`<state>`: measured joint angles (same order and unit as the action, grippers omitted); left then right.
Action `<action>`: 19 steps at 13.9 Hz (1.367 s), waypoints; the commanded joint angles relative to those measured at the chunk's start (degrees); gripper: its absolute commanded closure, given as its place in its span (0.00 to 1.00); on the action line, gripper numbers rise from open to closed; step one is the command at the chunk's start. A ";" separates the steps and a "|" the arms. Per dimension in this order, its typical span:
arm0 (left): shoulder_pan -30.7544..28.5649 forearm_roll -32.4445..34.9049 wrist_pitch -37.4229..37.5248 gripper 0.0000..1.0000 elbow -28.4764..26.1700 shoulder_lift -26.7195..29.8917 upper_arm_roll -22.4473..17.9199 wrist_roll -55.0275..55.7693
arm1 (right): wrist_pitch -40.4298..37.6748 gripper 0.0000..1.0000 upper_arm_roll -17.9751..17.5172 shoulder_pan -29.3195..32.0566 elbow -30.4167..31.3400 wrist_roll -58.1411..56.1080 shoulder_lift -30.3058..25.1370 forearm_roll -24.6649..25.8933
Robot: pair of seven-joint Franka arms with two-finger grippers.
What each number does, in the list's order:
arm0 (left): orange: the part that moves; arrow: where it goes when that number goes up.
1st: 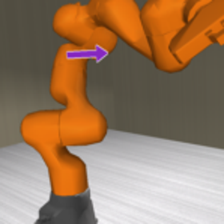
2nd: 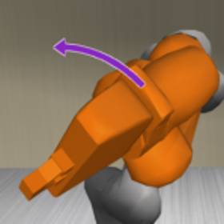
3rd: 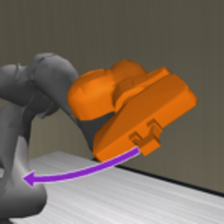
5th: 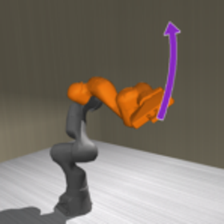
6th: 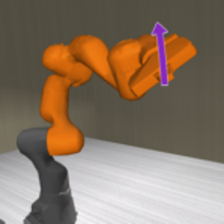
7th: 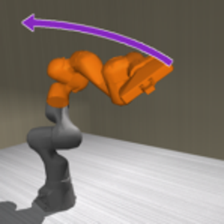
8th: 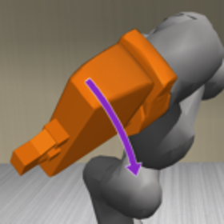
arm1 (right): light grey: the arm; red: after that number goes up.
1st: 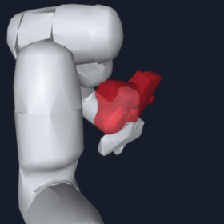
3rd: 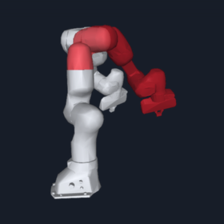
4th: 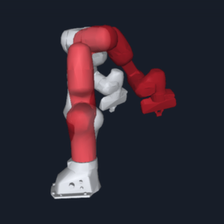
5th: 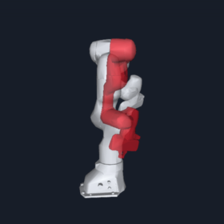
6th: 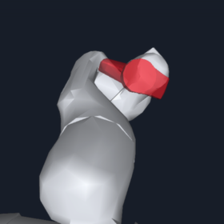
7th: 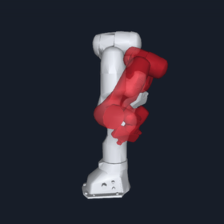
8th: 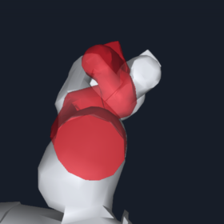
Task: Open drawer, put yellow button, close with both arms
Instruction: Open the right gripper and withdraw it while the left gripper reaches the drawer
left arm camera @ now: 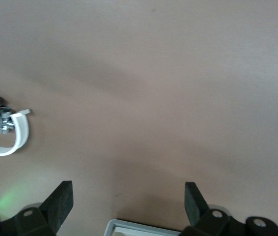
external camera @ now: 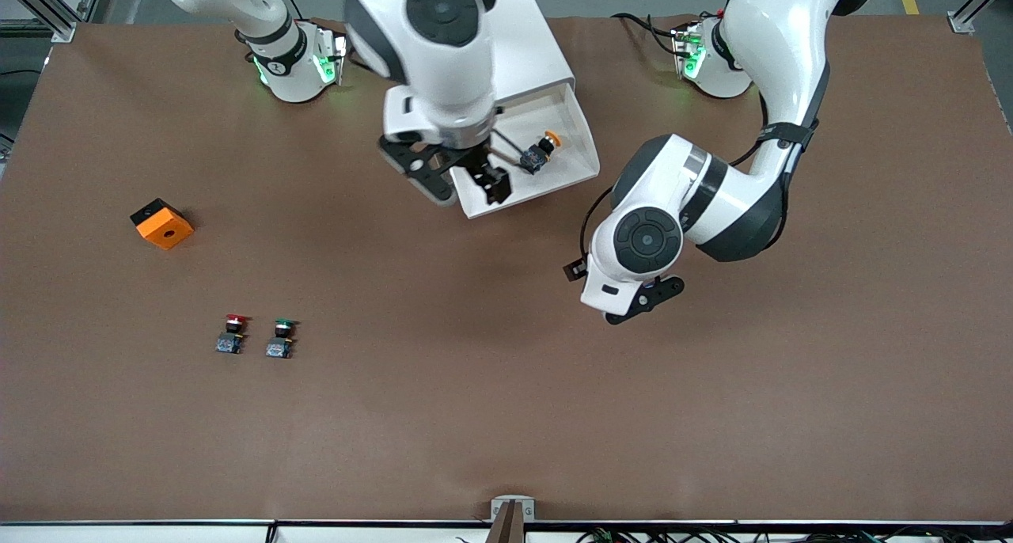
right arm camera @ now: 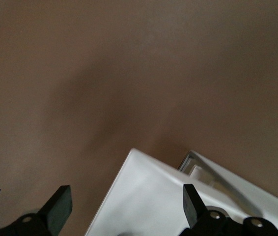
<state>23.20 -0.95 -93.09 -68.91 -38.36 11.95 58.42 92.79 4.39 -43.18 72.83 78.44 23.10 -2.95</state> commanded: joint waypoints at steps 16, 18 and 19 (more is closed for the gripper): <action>1.67 0.86 -9.13 0.00 -6.76 1.98 10.02 0.47 | -20.19 0.00 -0.87 44.05 -0.24 -74.75 -8.42 -1.00; 1.58 0.78 -9.13 0.00 -7.81 1.98 11.69 0.56 | -20.98 0.00 -0.70 44.23 -0.32 -74.75 -9.03 -0.83; 1.58 0.78 -8.95 0.00 -8.17 1.98 12.39 1.17 | -21.24 0.00 -0.78 44.41 -0.58 -74.93 -8.95 -0.56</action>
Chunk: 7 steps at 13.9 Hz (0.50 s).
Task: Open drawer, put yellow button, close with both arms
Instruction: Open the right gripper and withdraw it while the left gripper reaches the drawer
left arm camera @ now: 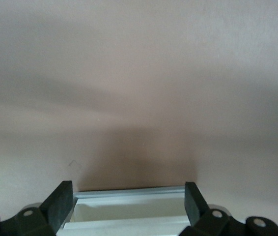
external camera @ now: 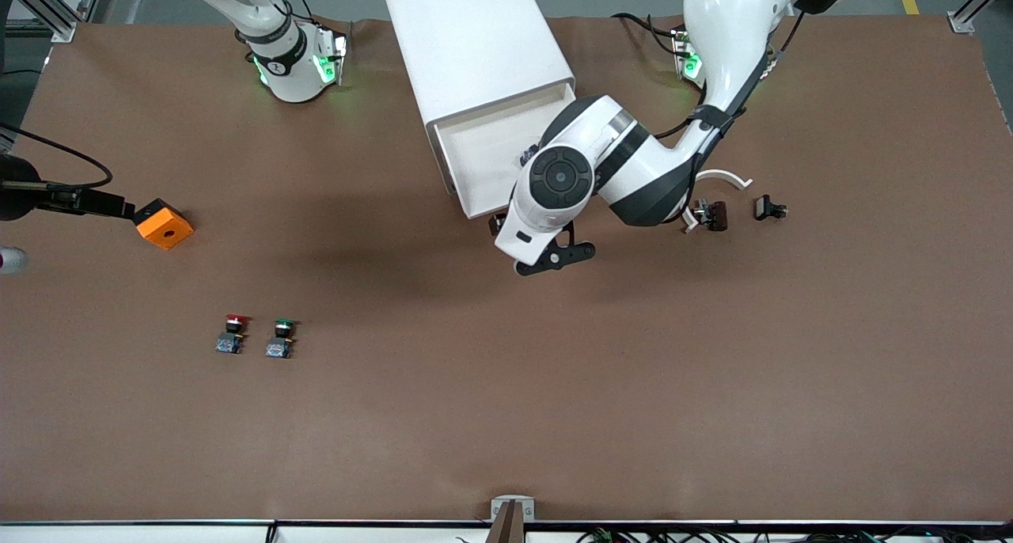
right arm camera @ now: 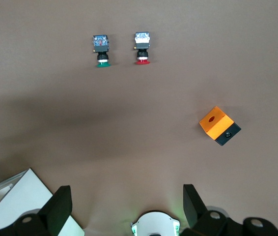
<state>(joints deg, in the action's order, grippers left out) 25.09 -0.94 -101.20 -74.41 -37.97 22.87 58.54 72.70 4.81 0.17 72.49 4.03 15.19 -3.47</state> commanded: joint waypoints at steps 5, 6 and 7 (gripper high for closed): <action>-0.30 0.59 -0.40 0.00 -4.59 1.58 5.68 6.40 | -3.36 0.00 -0.33 2.20 -3.85 -0.52 -0.95 -0.14; -0.30 0.51 -0.40 0.00 -5.30 1.58 6.65 7.28 | -3.45 0.00 -0.42 2.21 -3.85 -0.43 -0.95 -0.14; -0.39 0.50 -0.40 0.00 -6.09 1.58 7.70 8.42 | -3.53 0.00 -0.51 2.03 -3.85 -0.34 -1.21 -0.66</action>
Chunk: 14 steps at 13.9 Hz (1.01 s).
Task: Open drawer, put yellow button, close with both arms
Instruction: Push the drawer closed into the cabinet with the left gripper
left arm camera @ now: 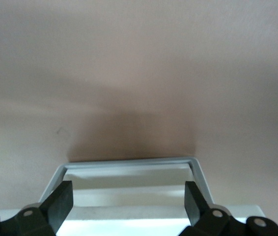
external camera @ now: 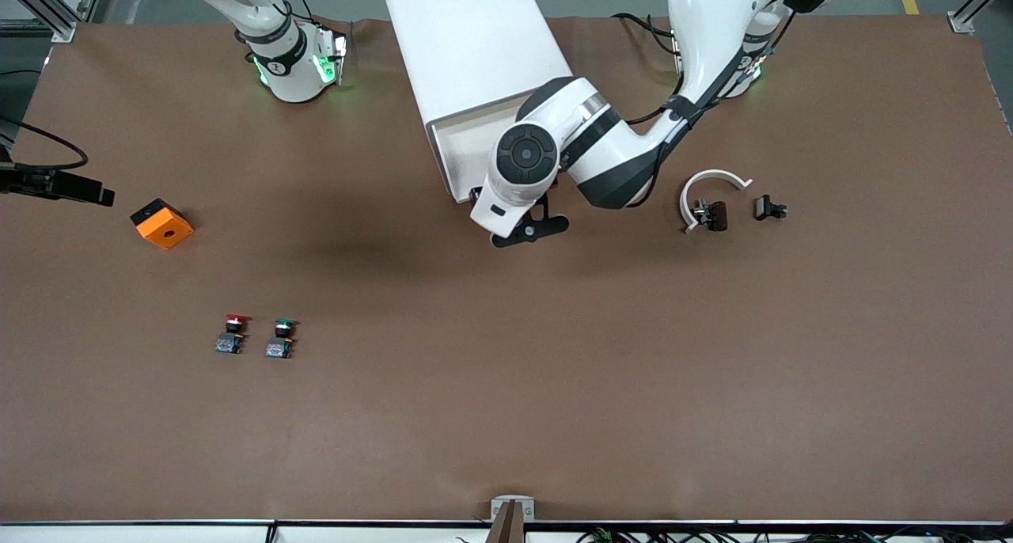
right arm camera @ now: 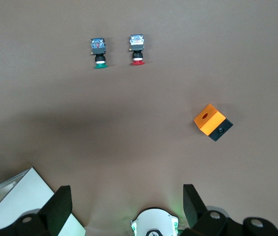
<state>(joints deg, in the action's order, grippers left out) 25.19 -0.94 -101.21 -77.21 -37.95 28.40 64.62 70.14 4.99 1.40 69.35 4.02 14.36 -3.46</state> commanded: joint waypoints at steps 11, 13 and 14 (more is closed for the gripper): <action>-0.40 -7.93 -0.21 0.00 -5.67 0.95 6.06 8.59 | -0.18 0.00 -1.12 0.09 2.19 -0.77 -8.20 2.41; -0.32 -10.21 -0.21 0.00 -6.02 0.68 6.06 8.59 | 0.35 0.00 -1.12 0.35 2.45 -0.85 -8.82 2.23; -0.32 -11.44 -0.21 0.00 -6.28 0.77 6.06 8.59 | 0.52 0.00 -1.04 0.36 2.98 -0.77 -9.34 2.15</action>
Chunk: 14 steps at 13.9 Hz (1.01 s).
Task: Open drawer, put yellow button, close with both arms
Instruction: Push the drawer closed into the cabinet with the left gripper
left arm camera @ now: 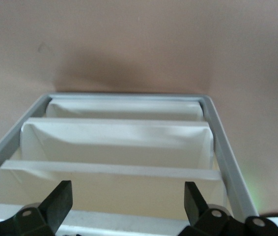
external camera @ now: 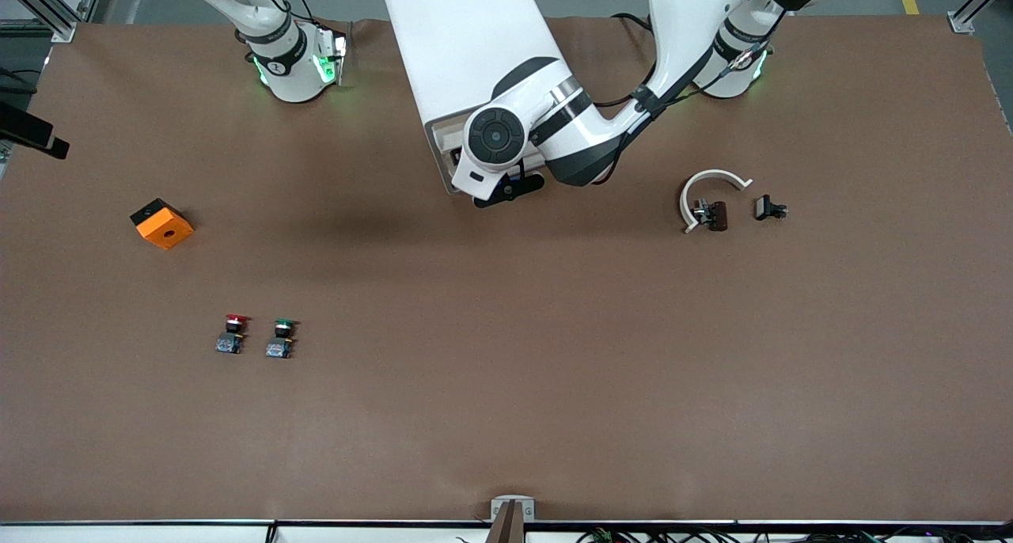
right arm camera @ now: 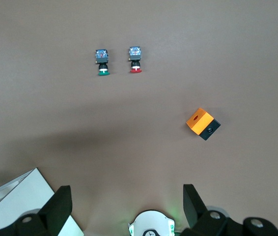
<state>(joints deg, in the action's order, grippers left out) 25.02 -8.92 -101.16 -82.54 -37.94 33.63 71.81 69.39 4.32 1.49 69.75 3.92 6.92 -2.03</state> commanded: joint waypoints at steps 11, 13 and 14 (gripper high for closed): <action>0.03 -7.68 -0.27 0.00 -1.04 -0.99 0.82 1.23 | 12.18 0.00 0.77 0.88 21.57 -0.48 -16.59 -1.66; 0.03 -7.86 -0.35 0.00 -1.04 -1.08 0.82 1.23 | 10.87 0.00 0.78 0.89 20.17 -0.49 -16.41 -1.66; 0.03 -7.86 -0.27 0.00 -0.95 -1.00 0.73 1.23 | 10.07 0.00 0.52 0.89 19.29 -0.40 -16.41 -1.66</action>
<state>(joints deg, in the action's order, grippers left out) 24.92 -14.88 -101.15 -83.83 -38.87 33.57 71.81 80.60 5.37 1.60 89.68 3.88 -8.74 -2.81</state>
